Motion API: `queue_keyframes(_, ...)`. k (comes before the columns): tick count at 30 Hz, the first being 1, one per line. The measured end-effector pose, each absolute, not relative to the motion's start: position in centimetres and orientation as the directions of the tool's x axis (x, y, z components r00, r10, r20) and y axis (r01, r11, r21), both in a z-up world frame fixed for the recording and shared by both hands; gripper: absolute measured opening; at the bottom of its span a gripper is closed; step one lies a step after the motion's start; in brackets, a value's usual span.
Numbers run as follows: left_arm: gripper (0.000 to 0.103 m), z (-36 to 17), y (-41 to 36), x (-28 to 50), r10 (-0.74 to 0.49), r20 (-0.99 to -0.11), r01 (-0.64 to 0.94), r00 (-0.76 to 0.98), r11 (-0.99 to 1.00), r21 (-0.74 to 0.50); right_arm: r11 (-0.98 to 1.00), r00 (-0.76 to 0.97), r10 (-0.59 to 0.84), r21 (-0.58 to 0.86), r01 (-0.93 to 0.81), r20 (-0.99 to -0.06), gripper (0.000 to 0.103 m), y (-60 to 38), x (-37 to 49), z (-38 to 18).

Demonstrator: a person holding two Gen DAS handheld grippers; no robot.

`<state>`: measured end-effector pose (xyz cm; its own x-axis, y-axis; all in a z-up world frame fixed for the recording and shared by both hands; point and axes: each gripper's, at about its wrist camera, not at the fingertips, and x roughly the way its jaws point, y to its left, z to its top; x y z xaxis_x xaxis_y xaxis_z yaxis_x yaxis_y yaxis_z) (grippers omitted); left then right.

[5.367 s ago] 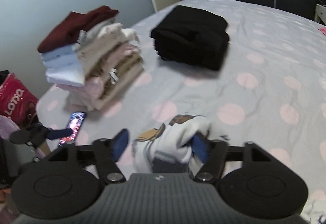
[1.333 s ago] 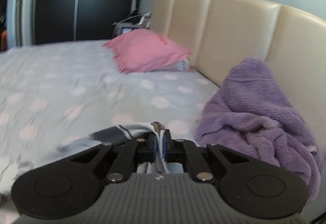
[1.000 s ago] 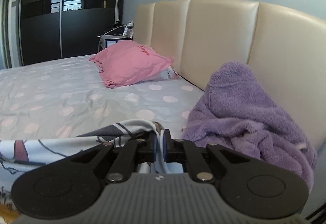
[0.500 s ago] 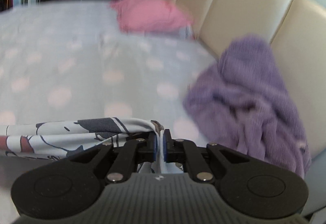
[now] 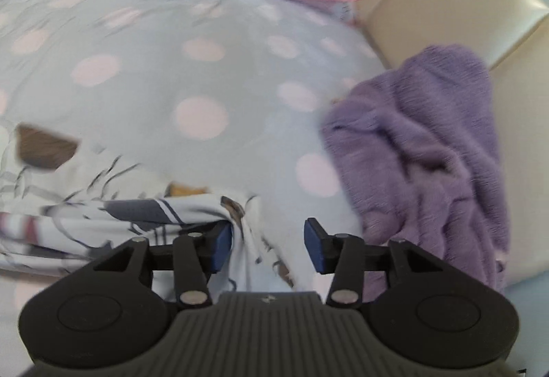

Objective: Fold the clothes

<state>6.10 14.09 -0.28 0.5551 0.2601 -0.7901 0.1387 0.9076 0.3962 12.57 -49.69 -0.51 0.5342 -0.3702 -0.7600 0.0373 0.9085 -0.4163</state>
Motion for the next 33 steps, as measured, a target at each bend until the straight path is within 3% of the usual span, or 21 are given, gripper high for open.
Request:
queue_keyframes(4,0.001,-0.9,13.6,7.4,0.294,-0.776,0.126,0.558,0.894,0.430,0.916,0.551,-0.367,-0.394,0.074,-0.750,0.055,-49.5,14.5,-0.5)
queue_keyframes(6,0.001,-1.4,13.4,7.7,0.294,-0.782,0.140,0.549,0.890,0.433,0.920,0.529,-0.348,-0.390,0.035,-0.774,0.071,-48.9,15.5,-0.8)
queue_keyframes(13,0.004,-1.8,13.7,6.8,0.234,-0.808,0.220,0.541,0.888,0.404,0.892,0.534,-0.341,-0.446,-0.077,-0.774,0.073,-46.4,16.3,-0.2)
queue_keyframes(16,0.018,-0.6,13.9,6.0,0.174,-0.819,0.257,0.547,0.896,0.362,0.901,0.562,-0.297,-0.421,-0.103,-0.772,0.078,-46.0,15.9,1.4)
queue_keyframes(17,0.023,-0.3,13.9,5.8,0.161,-0.820,0.270,0.549,0.895,0.356,0.904,0.572,-0.280,-0.412,-0.113,-0.771,0.078,-45.9,15.7,2.2)
queue_keyframes(22,0.023,0.5,13.0,5.4,0.125,-0.810,0.341,0.573,0.862,0.375,0.937,0.601,-0.138,-0.300,-0.178,-0.787,0.076,-45.0,14.2,4.8)
queue_keyframes(26,0.023,0.0,12.2,6.1,0.123,-0.811,0.382,0.572,0.836,0.395,0.918,0.558,-0.078,-0.277,-0.282,-0.826,0.060,-43.4,13.0,4.3)
queue_keyframes(31,0.023,-1.6,12.1,7.4,0.122,-0.840,0.419,0.528,0.823,0.383,0.892,0.496,-0.088,-0.290,-0.346,-0.864,0.059,-42.8,11.7,1.8)
queue_keyframes(33,0.014,-2.0,12.2,7.8,0.126,-0.843,0.403,0.522,0.835,0.374,0.896,0.471,-0.094,-0.281,-0.344,-0.877,0.061,-43.2,11.3,0.7)
